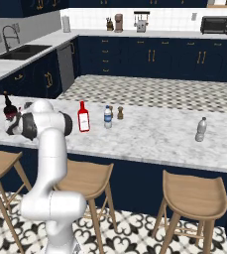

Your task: Move the plastic bottles in the middle to the plastics group, and the glass bottles in the middle to the glass group.

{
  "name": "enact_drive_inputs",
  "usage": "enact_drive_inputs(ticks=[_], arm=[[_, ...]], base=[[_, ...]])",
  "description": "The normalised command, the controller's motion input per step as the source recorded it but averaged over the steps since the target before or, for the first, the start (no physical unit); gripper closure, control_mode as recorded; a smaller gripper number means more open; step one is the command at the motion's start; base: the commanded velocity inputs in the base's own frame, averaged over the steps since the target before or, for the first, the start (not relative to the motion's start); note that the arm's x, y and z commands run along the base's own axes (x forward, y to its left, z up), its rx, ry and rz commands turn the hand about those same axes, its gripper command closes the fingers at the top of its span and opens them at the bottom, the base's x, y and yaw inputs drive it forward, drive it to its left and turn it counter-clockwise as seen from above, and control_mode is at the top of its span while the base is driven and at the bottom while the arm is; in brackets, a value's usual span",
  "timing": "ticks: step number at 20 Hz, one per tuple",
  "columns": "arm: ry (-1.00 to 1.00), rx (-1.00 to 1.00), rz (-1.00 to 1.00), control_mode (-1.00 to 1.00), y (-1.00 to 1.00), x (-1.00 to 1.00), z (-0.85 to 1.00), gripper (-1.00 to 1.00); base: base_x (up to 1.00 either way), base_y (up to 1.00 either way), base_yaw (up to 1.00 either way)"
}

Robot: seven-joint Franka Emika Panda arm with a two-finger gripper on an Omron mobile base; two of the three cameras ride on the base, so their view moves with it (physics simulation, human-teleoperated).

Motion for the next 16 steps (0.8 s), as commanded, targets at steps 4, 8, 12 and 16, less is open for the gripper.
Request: enact_drive_inputs(ticks=[4,8,12,16], arm=[[0.02,-0.07,0.00,-1.00,0.38,0.16,-0.29,1.00],[0.00,-0.09,0.00,-1.00,0.23,-0.01,-0.52,1.00],[0.00,-0.02,0.00,-1.00,0.01,-0.04,-0.61,1.00],[0.00,0.00,0.00,-1.00,-0.09,0.01,-0.49,1.00]], base=[[0.00,0.00,0.00],[0.00,0.00,0.00],[0.00,0.00,0.00],[0.00,0.00,0.00]])
